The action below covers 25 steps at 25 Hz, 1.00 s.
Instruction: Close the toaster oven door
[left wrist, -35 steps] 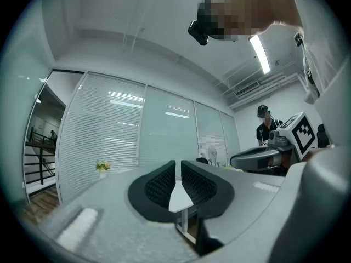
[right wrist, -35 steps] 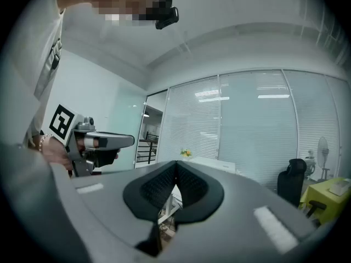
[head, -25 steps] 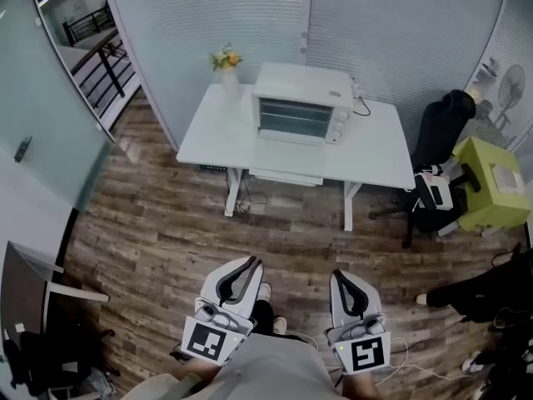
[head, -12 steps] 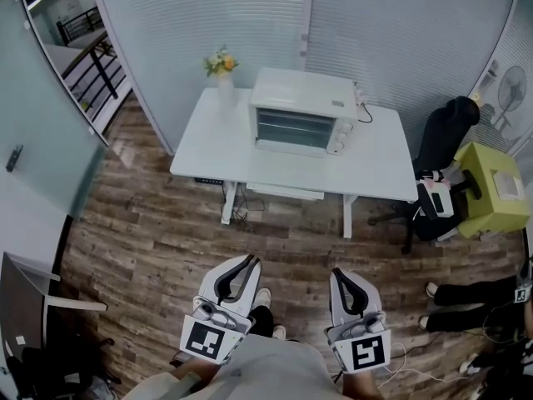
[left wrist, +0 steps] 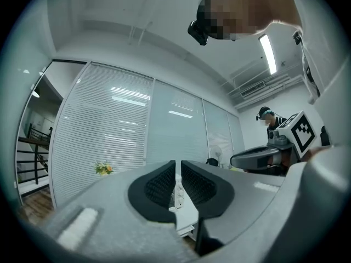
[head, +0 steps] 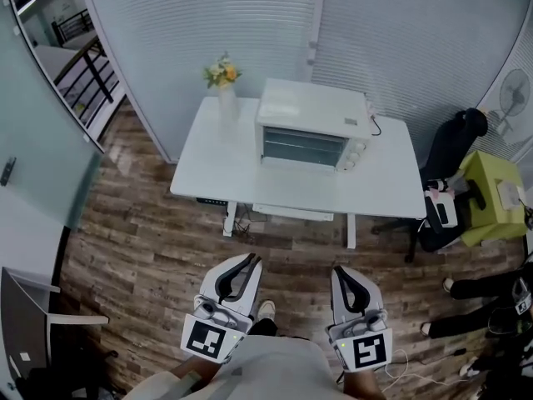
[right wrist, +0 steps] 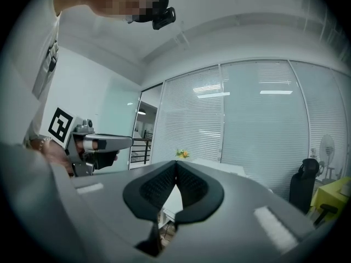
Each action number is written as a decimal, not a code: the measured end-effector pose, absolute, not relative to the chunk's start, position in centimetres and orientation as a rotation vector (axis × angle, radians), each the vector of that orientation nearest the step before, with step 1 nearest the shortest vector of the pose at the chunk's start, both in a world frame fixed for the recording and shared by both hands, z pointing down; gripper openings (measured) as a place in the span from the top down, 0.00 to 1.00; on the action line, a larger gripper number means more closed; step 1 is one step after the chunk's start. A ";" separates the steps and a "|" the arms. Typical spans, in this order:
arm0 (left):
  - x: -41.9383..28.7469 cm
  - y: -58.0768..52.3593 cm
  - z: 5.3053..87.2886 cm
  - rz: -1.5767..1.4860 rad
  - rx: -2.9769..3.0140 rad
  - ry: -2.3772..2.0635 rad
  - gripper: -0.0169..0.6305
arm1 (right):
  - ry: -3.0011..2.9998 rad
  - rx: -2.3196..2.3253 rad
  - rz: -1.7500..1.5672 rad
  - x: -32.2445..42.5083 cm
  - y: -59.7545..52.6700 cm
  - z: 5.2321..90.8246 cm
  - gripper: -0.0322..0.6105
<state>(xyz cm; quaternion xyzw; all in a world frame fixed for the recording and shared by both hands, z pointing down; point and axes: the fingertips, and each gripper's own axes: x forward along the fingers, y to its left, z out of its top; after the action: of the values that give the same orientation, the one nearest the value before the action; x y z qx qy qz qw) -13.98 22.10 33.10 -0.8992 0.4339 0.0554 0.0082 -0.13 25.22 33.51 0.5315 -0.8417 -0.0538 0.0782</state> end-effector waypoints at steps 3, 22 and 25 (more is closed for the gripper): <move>-14.8 20.5 33.2 0.168 -2.815 1.340 0.92 | -2.521 1.597 -0.161 -1.1 23.6 33.5 0.94; -14.0 13.7 34.5 0.160 -2.839 1.330 0.92 | -2.495 1.606 -0.154 -0.2 16.7 34.6 0.94; -12.7 11.9 34.3 0.159 -2.835 1.321 0.92 | -2.497 1.614 -0.147 1.0 15.0 34.6 0.94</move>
<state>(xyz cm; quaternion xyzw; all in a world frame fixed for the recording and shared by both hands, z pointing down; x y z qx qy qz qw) -12.75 11.95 34.27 -0.9053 0.4218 0.0509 0.0047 1.01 14.96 34.55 0.5404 -0.8359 -0.0493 0.0824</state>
